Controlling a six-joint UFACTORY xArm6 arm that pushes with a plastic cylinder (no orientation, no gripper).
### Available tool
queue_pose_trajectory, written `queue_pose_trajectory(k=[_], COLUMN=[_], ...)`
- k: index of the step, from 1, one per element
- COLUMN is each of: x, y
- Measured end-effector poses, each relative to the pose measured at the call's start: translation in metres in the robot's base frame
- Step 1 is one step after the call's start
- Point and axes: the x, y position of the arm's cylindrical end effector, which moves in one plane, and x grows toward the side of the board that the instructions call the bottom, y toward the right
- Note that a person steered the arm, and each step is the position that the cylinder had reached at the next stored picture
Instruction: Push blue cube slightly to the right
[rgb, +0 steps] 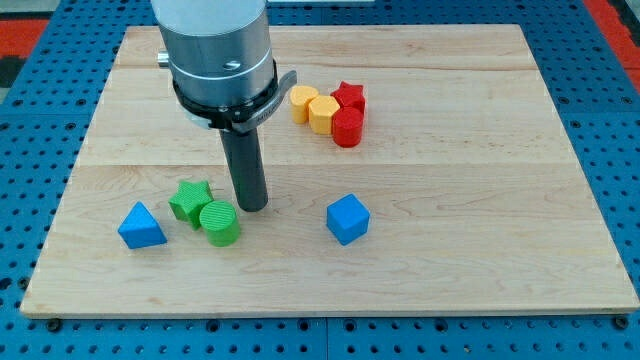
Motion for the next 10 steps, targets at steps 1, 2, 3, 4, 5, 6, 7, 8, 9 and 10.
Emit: queue_pose_trajectory(k=[1,2,3,4,5,6,7,8,9,10], x=[-0.002,0.013,0.041,0.082,0.058,0.045,0.054,0.021,0.001,0.014], y=[0.113,0.101,0.043,0.106,0.189,0.178,0.089,0.049,0.052,0.129])
